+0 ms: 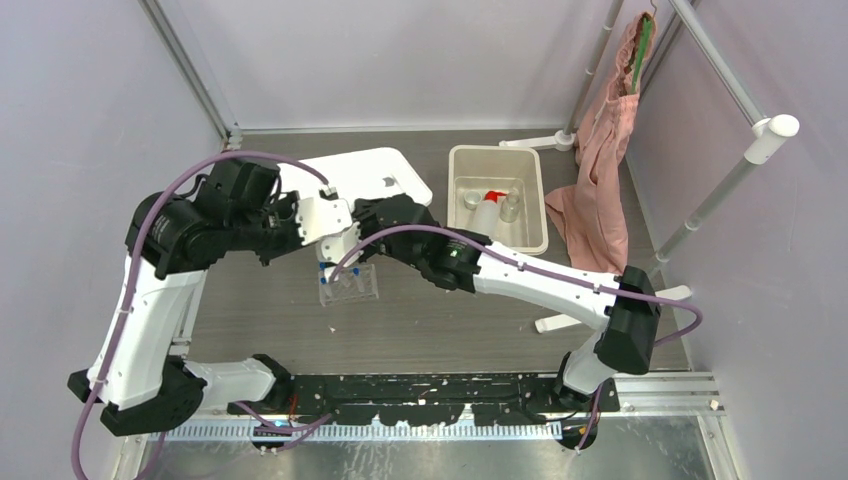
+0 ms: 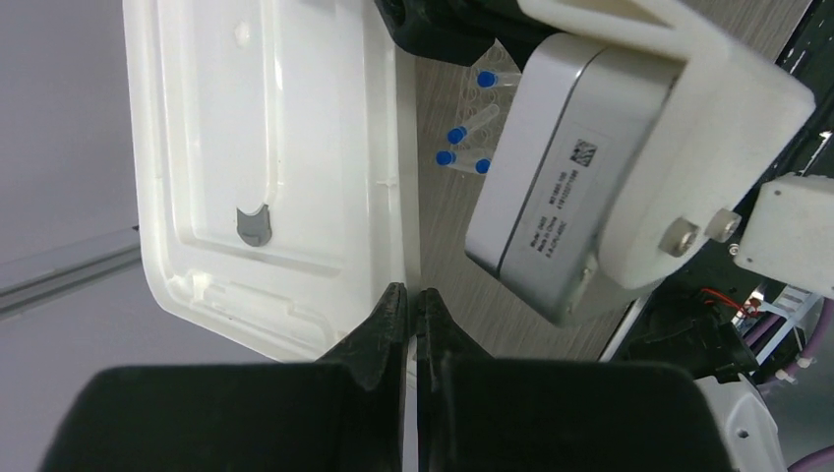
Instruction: Organize the chemistry lab equipment
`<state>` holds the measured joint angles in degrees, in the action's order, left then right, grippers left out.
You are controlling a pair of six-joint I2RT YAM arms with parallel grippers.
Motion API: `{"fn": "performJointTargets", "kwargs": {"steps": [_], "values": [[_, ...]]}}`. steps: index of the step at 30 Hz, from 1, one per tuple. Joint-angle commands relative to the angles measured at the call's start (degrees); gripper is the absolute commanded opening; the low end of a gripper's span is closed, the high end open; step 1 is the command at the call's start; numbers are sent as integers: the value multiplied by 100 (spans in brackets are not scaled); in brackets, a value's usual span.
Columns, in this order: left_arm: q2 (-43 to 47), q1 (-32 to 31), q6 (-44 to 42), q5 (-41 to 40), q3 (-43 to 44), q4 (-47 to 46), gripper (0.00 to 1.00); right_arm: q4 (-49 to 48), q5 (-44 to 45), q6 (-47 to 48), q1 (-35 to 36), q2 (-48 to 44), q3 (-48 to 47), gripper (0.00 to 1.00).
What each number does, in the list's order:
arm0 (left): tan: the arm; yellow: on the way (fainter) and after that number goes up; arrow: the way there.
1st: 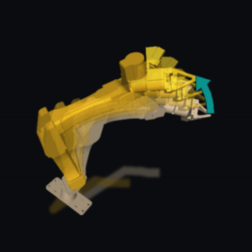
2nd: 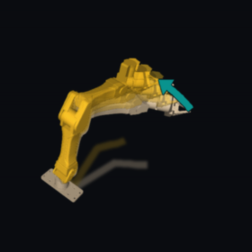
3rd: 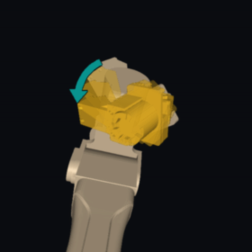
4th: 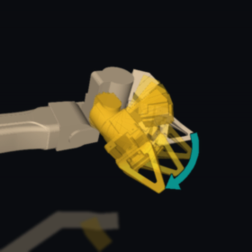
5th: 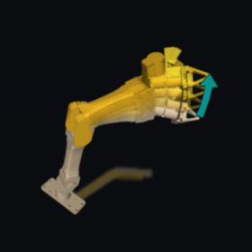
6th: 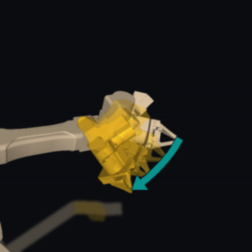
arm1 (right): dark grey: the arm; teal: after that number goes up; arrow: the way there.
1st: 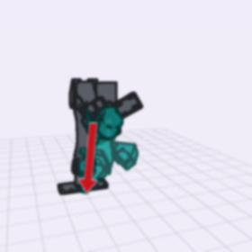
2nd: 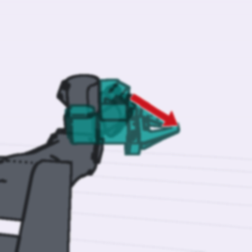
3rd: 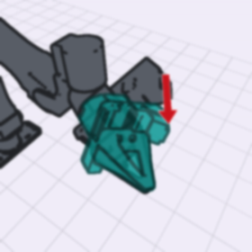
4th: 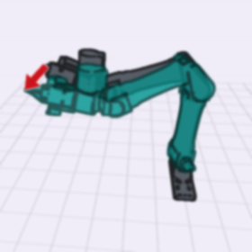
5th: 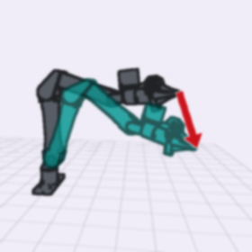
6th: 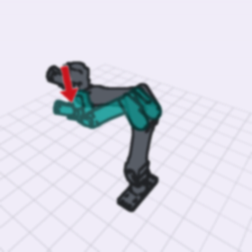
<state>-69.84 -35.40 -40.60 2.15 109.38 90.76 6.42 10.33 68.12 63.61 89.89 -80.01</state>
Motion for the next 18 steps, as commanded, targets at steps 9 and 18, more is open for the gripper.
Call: {"fn": "performJointTargets", "kwargs": {"steps": [9,18], "values": [[1022,-20,-240,-508,-763,-2604,99,-622,720,-1581,54,-2,-860,7],[2170,-20,307,-796,-2014,-6468,100,594,1342,-3467,-301,40,-2052,1]]}}
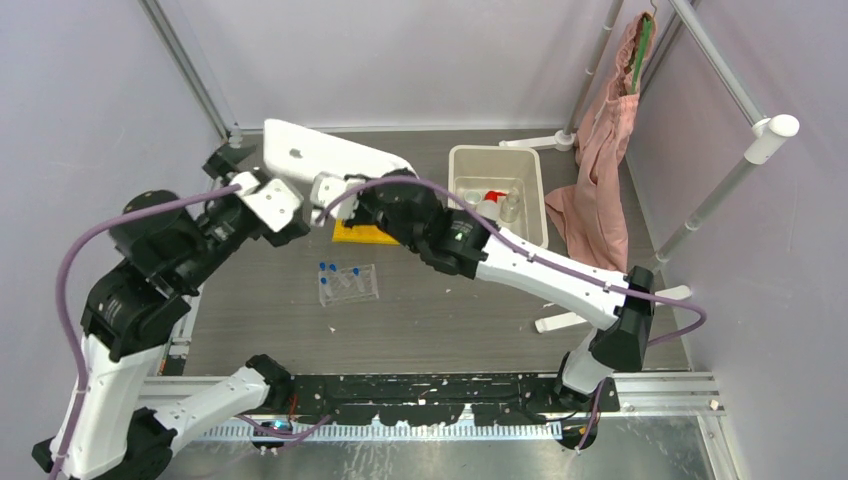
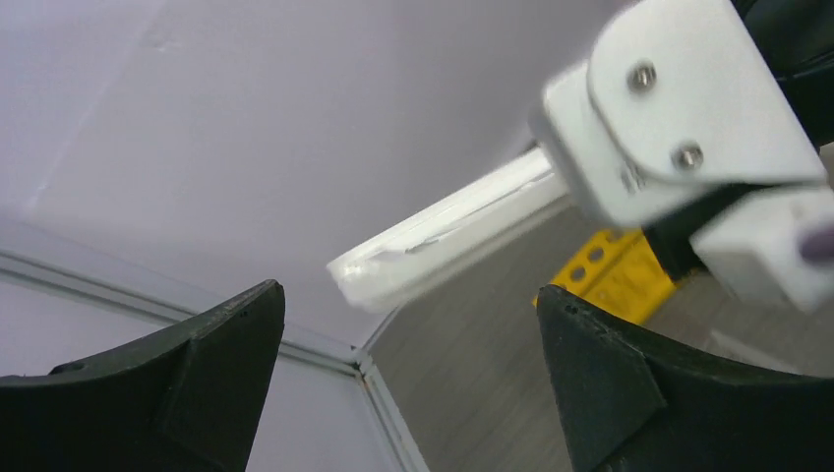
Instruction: Organize the chemistry lab equipment
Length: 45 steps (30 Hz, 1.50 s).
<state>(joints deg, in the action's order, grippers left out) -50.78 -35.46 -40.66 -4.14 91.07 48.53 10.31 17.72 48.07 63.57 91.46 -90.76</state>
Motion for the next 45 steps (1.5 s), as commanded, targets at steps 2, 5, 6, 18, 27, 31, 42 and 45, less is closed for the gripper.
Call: {"fn": "performJointTargets", "kwargs": {"steps": [2,5,6,18,27,31,42,45], "values": [[114,-13,484,-364,-57,-2120,100,883,792,-2358,-637,16,-1574,1],[-374,-21,916,-633,453,-1253,100,2413,789,-3852,-1280,429,-3012,1],[-547,-15,1071,-655,655,-920,100,3010,659,-4288,-1526,582,-3526,1],[-1556,-17,1934,-29,1013,214,100,3170,-3904,-8694,-4977,-594,-1665,1],[-2009,-6,1839,287,886,694,98,1467,-5560,-10100,-5948,-1098,348,1],[-2172,-10,1888,388,697,611,97,1384,-5608,-10036,-6131,-1213,756,1],[-2844,-13,2000,890,339,-19,98,2140,-5479,-9001,-6550,-1083,1327,7],[-3076,-10,2004,1000,376,-40,98,2494,-5211,-8653,-6550,-1020,1362,12]]}}
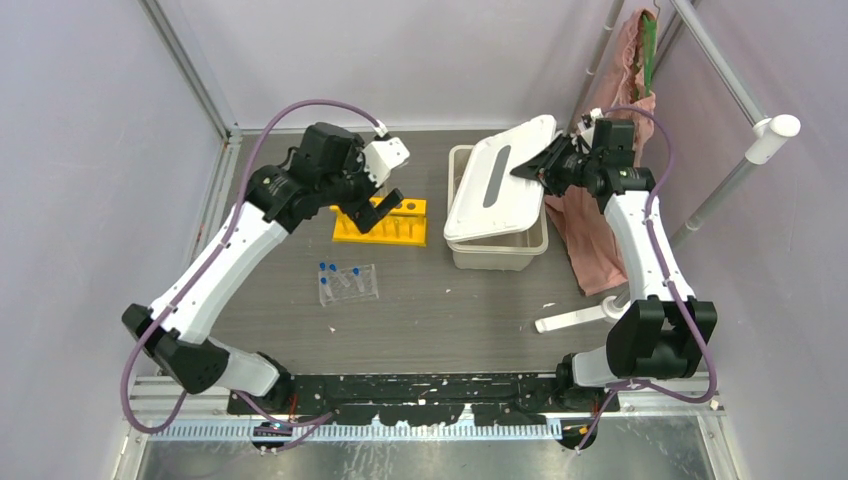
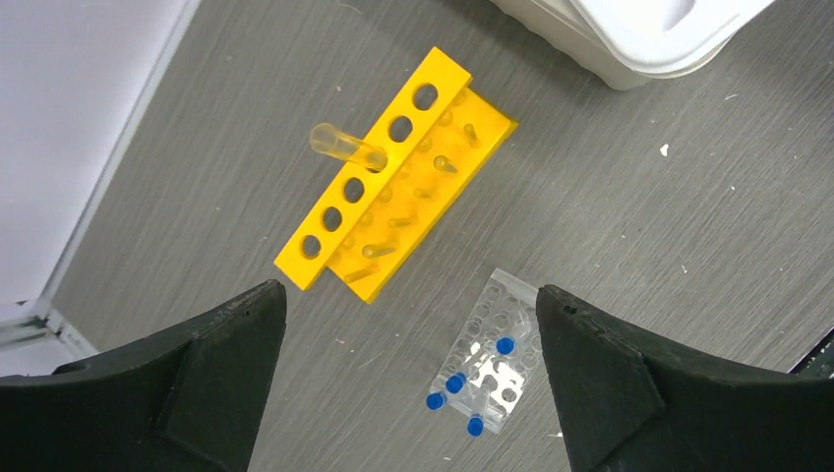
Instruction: Organize the chemistry lab equipment
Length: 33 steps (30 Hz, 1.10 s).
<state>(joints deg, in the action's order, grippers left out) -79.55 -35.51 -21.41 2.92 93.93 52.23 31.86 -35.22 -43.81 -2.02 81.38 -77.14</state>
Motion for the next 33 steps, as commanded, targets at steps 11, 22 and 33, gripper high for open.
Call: {"fn": "performJointTargets", "kwargs": {"steps": [11,22,33], "values": [[-571,-5,1,623,99,-517,98,1536,1355,1356,-4,169,-459,75],[-863,-14,20,961,159,-678,95,2190,2251,1849,53,168,-782,100],[-1287,-102,81,1227,464,-644,93,1964,3425,2052,53,-109,-361,100]]}}
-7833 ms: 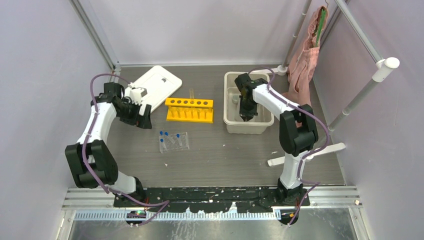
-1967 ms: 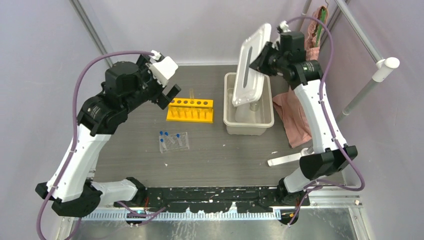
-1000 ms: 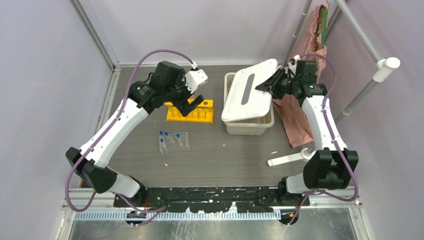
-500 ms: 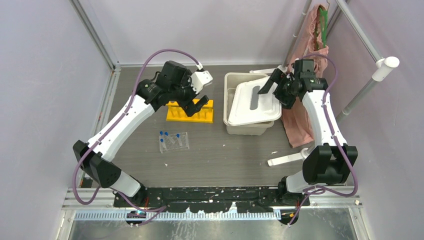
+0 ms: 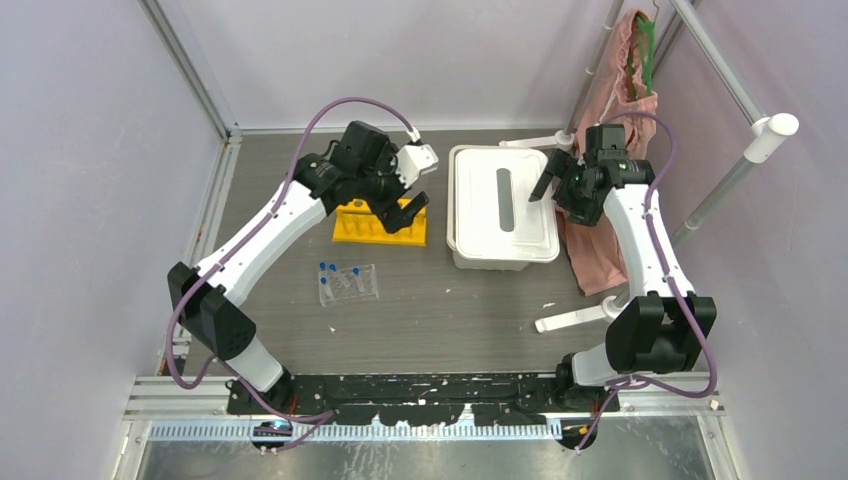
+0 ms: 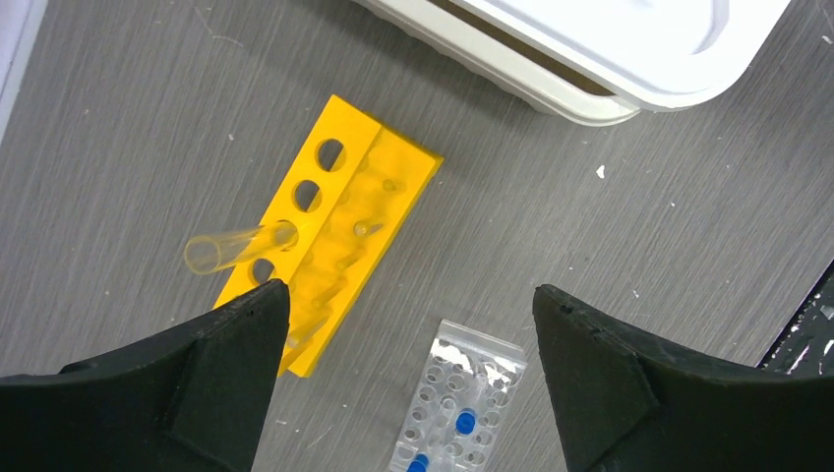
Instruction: Organize the chemistry lab equipment
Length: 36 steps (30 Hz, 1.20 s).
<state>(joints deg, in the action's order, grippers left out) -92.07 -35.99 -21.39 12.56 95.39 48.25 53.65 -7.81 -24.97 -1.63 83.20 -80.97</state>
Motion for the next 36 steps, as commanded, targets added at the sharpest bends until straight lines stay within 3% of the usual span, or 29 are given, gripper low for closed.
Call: {"fn": "performJointTargets", "kwargs": {"steps": [1,10,20,36], "values": [[-65,-64,107,302,336,-250,93,-298,754,168,13,-312,87,100],[-309,-135,413,465,524,-276,93,-835,607,62,13,-157,409,100],[-1253,-148,1245,821,1522,-9,96,-1399,-208,-276,13,171,529,95],[-1656,-172,1692,874,1214,-901,100,-1605,-507,-720,139,386,303,93]]}}
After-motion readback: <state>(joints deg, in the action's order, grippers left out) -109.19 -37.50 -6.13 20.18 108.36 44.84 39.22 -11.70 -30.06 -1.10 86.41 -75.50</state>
